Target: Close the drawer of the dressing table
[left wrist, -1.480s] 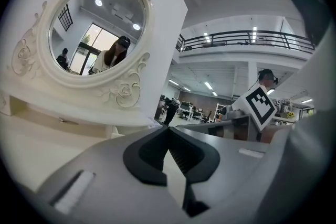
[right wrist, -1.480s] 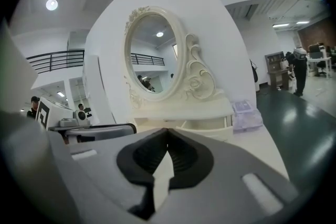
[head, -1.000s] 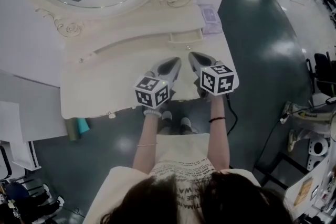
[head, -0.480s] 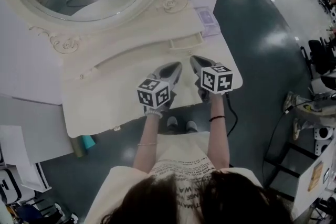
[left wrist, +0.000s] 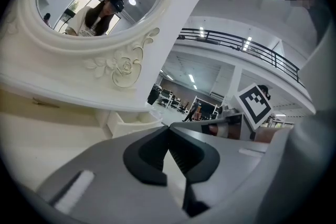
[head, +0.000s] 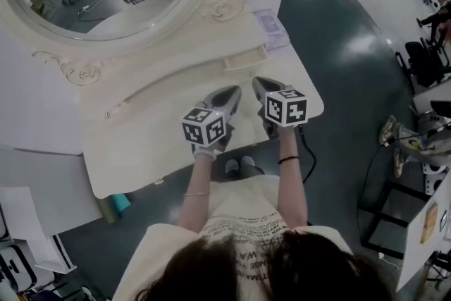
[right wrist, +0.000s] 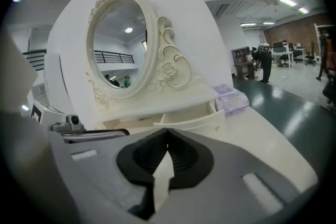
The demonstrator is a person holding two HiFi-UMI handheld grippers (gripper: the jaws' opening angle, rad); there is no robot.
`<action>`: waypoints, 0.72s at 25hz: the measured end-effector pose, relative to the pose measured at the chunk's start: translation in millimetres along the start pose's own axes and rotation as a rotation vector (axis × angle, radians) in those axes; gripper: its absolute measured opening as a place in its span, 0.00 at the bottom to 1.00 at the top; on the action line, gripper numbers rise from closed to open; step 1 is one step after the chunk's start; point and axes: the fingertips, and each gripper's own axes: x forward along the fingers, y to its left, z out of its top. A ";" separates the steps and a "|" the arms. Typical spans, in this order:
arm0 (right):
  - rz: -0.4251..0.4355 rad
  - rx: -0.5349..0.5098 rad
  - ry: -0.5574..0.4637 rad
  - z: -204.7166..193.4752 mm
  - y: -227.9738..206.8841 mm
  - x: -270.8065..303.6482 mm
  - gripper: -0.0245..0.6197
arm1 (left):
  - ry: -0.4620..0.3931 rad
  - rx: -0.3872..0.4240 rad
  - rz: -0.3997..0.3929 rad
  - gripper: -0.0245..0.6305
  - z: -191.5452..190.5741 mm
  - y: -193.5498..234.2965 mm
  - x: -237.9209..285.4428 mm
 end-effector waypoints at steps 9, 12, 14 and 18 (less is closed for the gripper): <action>-0.031 -0.025 0.093 -7.3 -16.1 10.7 0.06 | 0.002 -0.044 0.022 0.04 0.6 4.3 10.0; -0.029 -0.010 0.118 -12.2 -18.8 19.3 0.08 | 0.007 -0.057 0.032 0.04 -5.0 10.8 11.4; -0.034 -0.004 0.130 -15.4 -22.5 23.3 0.08 | 0.013 -0.062 0.037 0.04 -7.8 12.9 13.3; -0.047 0.019 0.143 -19.4 -28.8 31.2 0.09 | 0.029 -0.068 0.047 0.04 -13.7 18.7 16.7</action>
